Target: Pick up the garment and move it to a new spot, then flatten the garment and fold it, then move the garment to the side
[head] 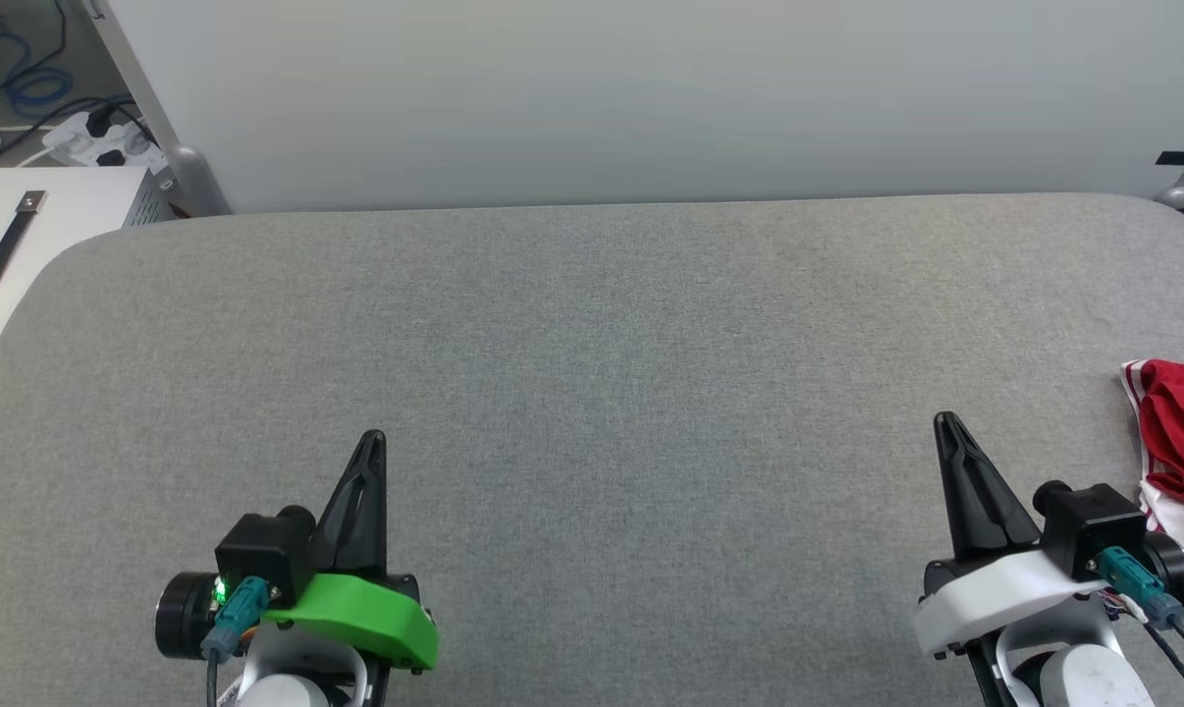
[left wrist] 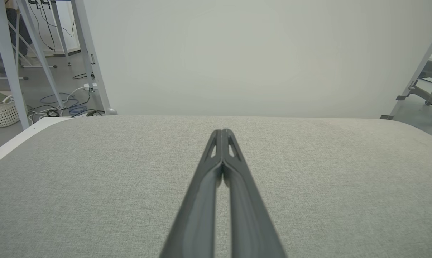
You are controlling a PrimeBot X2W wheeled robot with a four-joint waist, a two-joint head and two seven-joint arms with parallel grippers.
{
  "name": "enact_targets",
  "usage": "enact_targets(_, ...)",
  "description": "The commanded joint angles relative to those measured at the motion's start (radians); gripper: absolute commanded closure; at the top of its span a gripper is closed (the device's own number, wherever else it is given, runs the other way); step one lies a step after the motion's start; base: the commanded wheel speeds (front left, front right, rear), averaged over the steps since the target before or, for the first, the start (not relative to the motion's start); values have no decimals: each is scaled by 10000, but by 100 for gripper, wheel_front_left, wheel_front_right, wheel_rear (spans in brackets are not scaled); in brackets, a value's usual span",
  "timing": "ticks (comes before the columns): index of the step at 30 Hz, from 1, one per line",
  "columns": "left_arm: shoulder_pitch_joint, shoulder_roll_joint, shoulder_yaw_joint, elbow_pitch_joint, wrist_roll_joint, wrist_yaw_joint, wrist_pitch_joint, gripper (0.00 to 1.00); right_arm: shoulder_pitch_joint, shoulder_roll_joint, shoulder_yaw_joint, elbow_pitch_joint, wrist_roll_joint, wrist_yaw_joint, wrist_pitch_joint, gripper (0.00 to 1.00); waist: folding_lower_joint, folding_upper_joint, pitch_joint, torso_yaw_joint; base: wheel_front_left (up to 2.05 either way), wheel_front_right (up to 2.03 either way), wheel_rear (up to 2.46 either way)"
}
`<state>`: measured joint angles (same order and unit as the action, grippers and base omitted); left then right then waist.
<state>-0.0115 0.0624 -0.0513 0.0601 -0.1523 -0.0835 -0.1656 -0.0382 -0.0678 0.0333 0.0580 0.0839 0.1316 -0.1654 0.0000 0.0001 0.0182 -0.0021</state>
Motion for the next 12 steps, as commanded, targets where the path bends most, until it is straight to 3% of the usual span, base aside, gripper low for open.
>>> enact_targets(1, 42, -43, 62, -43, 123, 79, 54, 100, 129, 44, -24, -76, -91, -3, 75, 100, 0, -1, -3, 1, 0, 0, 0)
enact_targets(12, 52, -53, 123, -119, 314, 182, 272, 100, 164, 62, -66, -145, -193, -4, 290, 100, 0, -1, -27, 3, 0, 0, 0)
